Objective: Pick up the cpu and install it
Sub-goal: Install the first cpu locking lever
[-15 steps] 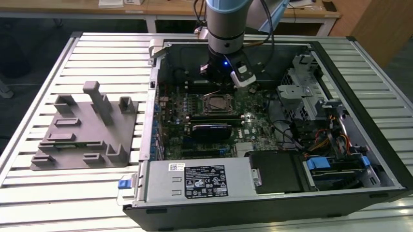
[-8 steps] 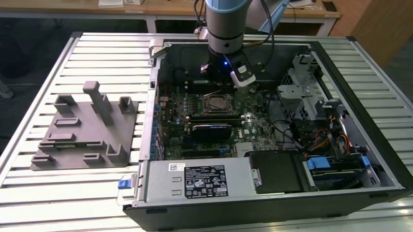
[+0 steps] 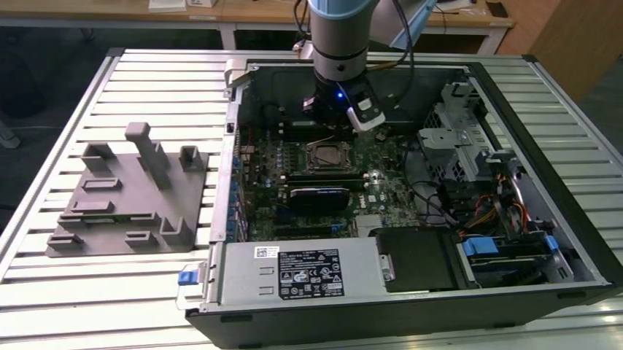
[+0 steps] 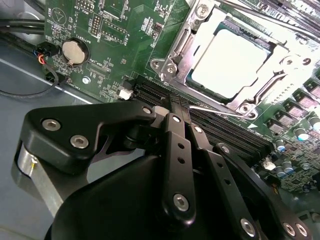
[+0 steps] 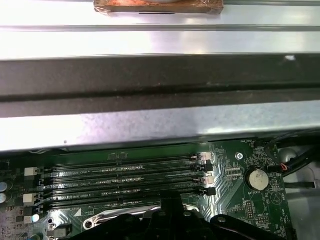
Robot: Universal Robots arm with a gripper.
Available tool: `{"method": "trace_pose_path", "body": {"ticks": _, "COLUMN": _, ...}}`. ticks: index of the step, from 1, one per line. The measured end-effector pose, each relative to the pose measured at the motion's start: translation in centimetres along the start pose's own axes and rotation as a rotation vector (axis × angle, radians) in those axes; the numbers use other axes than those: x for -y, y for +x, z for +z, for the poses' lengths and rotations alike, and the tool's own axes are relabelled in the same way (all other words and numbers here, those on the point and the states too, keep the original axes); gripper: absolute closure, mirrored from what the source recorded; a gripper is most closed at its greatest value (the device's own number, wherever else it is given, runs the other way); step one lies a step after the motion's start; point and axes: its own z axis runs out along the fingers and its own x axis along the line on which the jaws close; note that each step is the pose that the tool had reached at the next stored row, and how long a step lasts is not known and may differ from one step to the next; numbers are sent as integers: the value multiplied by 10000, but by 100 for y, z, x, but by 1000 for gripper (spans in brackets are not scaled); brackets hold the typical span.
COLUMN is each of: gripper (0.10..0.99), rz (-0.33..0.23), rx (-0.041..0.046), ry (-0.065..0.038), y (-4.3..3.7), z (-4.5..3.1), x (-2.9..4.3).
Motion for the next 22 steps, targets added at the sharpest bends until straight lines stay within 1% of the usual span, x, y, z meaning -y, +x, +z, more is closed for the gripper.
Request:
{"method": "trace_pose_path", "body": {"ticks": 3, "gripper": 980, "rz": 64, "rx": 41, "ry": 5, "y": 12, "z": 2, "x": -2}}
{"method": "trace_pose_path", "body": {"ticks": 8, "gripper": 980, "rz": 238, "rx": 128, "ry": 20, "y": 86, "z": -1, "x": 0}}
{"method": "trace_pose_path", "body": {"ticks": 14, "gripper": 980, "rz": 426, "rx": 285, "ry": 31, "y": 140, "z": 12, "x": -9}}
{"method": "trace_pose_path", "body": {"ticks": 16, "gripper": 980, "rz": 457, "rx": 331, "ry": 33, "y": 147, "z": 16, "x": -11}}
{"method": "trace_pose_path", "body": {"ticks": 22, "gripper": 980, "rz": 471, "rx": 388, "ry": 31, "y": 148, "z": 25, "x": -17}}
